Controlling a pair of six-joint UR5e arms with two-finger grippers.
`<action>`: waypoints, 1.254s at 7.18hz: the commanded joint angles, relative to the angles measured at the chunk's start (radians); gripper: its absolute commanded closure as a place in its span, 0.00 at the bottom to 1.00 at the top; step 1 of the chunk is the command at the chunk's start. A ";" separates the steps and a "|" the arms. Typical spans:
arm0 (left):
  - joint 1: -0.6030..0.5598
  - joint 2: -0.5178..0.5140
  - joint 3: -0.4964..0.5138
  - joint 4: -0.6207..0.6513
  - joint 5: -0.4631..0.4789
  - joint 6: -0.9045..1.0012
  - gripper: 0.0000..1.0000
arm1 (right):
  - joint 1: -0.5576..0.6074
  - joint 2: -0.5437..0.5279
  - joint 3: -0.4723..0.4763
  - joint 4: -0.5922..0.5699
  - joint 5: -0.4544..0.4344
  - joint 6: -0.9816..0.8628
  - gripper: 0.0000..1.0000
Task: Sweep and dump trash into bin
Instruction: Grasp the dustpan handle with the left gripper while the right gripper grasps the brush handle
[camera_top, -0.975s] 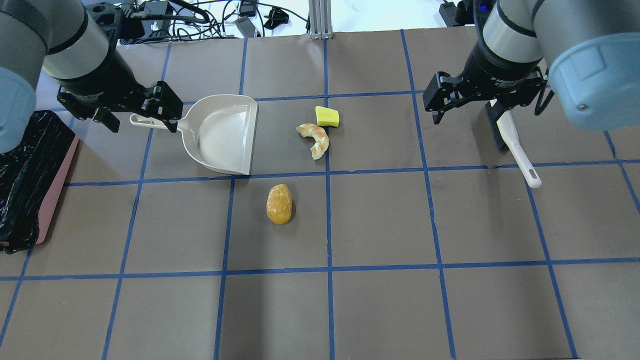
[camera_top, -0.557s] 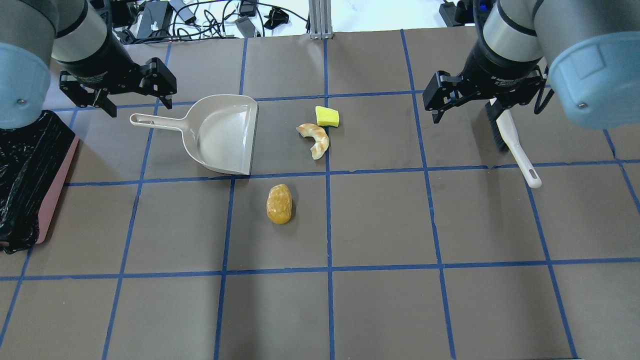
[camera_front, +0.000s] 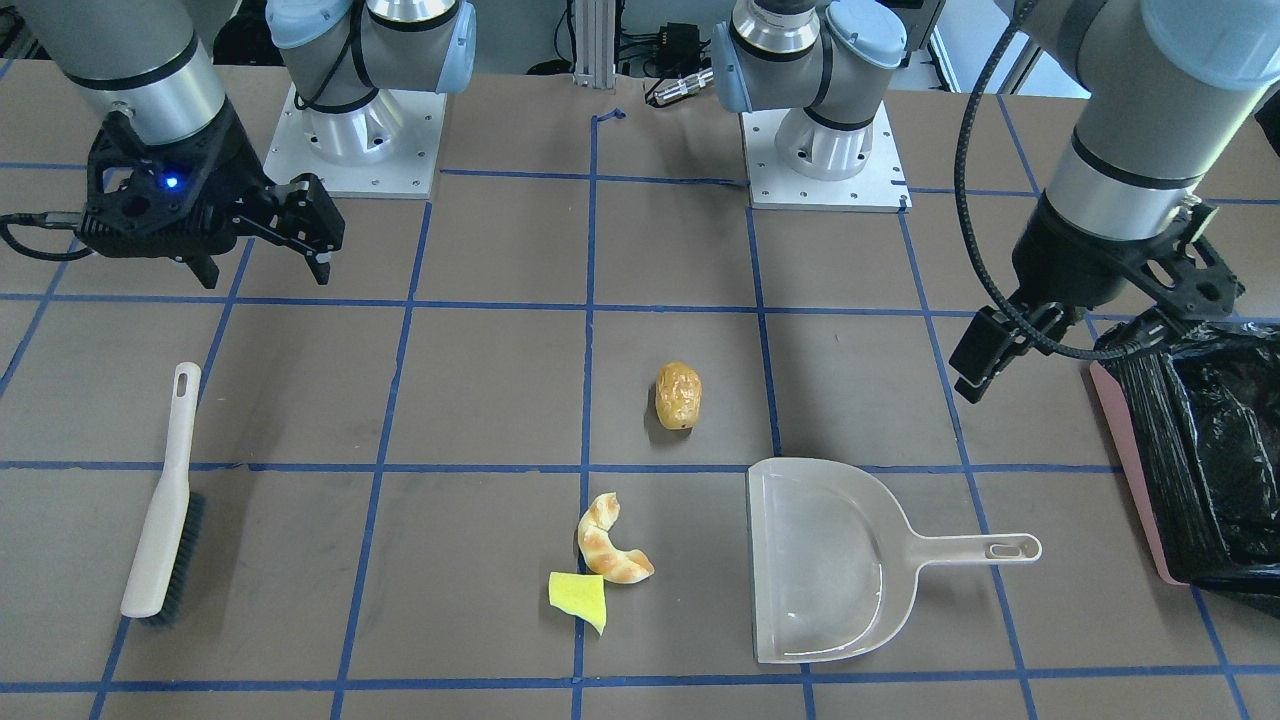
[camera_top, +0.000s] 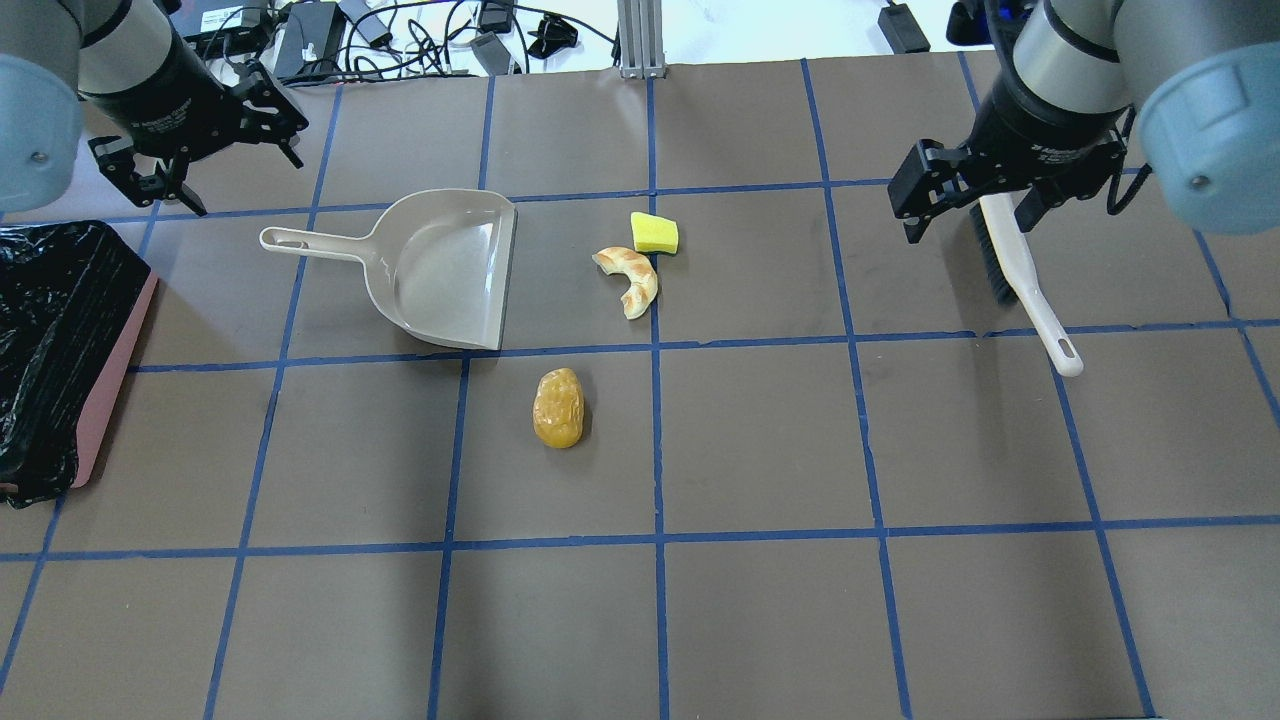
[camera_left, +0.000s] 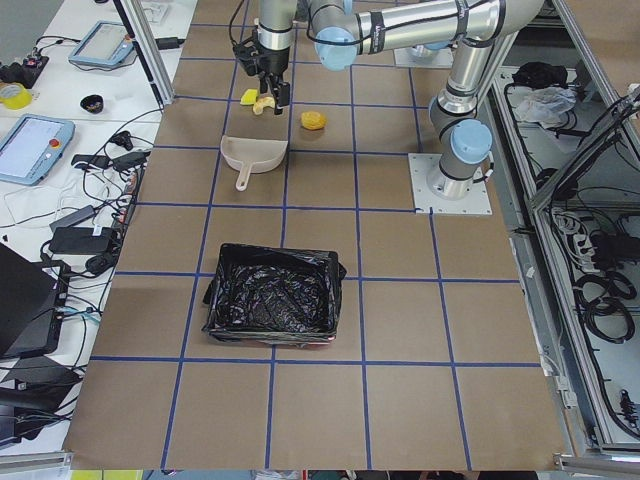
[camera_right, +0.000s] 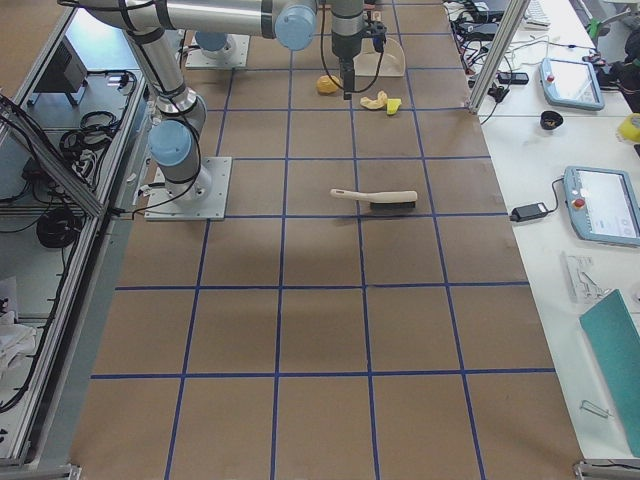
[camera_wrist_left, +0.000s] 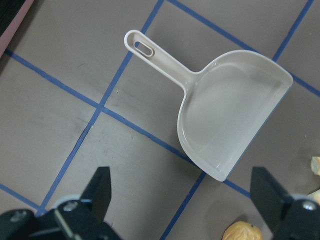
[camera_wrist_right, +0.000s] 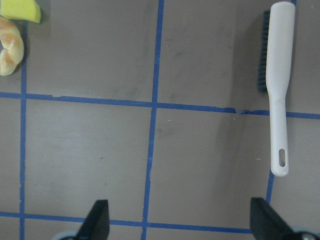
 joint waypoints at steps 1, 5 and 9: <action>0.012 -0.017 -0.013 0.061 -0.001 -0.052 0.00 | -0.057 0.042 0.002 0.002 -0.007 -0.074 0.00; 0.056 -0.121 -0.013 -0.064 0.121 -0.537 0.00 | -0.216 0.051 0.157 -0.116 -0.005 -0.274 0.01; 0.055 -0.316 0.186 -0.127 0.071 -0.961 0.07 | -0.317 0.101 0.246 -0.170 -0.049 -0.387 0.00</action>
